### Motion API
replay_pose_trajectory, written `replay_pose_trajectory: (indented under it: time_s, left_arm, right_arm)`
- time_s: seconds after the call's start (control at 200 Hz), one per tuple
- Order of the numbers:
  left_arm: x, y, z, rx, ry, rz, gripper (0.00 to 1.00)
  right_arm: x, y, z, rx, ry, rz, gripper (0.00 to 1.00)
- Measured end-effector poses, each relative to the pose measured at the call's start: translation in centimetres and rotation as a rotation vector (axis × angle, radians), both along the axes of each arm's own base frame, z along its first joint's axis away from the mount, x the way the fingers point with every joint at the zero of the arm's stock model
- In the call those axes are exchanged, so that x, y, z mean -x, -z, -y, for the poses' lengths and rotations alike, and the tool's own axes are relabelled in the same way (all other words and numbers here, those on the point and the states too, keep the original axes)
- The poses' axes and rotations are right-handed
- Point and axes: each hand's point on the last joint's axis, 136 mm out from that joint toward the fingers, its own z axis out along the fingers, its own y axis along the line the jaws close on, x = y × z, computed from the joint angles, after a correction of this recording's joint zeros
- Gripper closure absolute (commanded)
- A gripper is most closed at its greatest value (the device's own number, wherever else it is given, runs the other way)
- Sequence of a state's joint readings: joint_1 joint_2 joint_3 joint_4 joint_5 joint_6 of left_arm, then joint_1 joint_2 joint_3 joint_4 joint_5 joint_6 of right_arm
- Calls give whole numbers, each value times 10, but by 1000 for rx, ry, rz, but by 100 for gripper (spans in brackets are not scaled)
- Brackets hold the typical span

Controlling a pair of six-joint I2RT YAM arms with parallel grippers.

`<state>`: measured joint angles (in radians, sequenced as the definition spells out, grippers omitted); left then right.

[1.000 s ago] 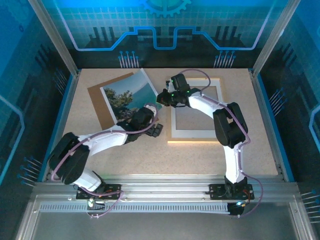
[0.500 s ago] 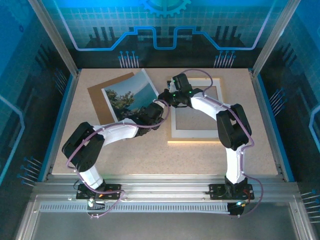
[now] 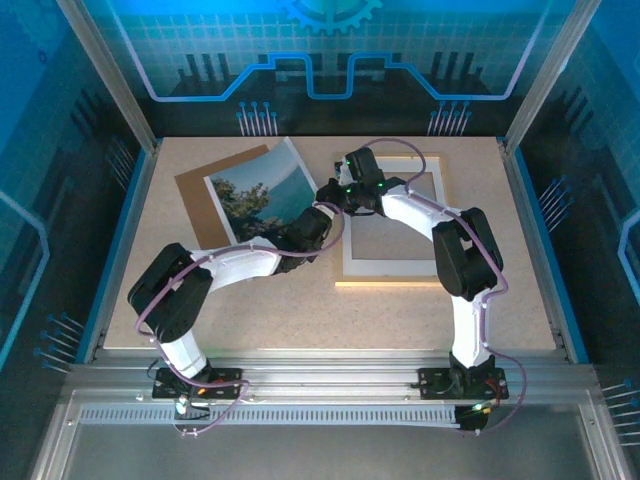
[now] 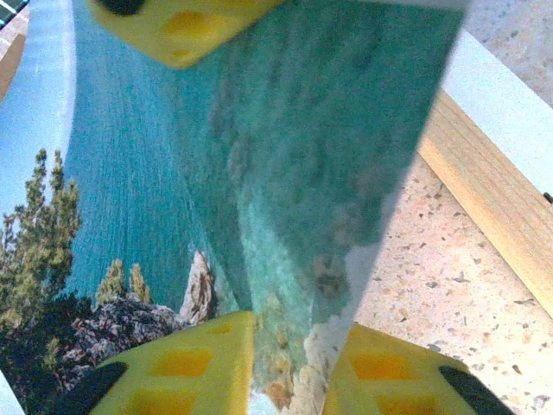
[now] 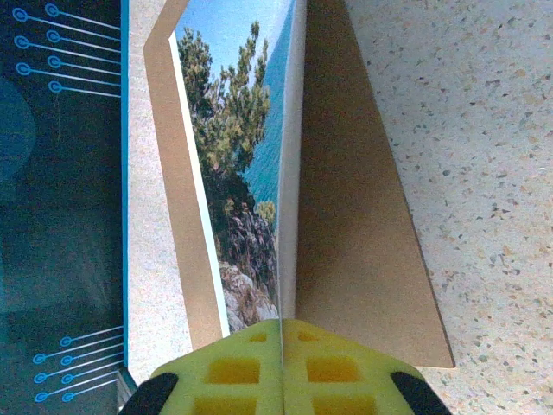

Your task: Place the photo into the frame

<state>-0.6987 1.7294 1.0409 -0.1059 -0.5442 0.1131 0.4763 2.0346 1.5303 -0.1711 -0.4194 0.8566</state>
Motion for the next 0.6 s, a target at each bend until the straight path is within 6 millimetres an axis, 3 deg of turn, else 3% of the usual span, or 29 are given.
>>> replay_pose_trajectory:
  time_s: [0.095,0.275,0.375,0.48,0.6]
  left_arm:
    - [1,1,3,-2,6,-5,100]
    - [2,0,6,10,11,-18,100]
    - [3,-1,6,13,13,-27,100]
    - [5,-8,8,39,8,-36,100]
    - [2,-37,13,93,0,-14,100]
  right_arm:
    - [0,0,0,0,0,-1,87]
    - [-1,0,2,1,2,1,75]
    - [-5,0,7,4,9,4,59]
    - [-13,-5,26,15,39,14,46]
    - [-32,-33,72,29,121,78,34]
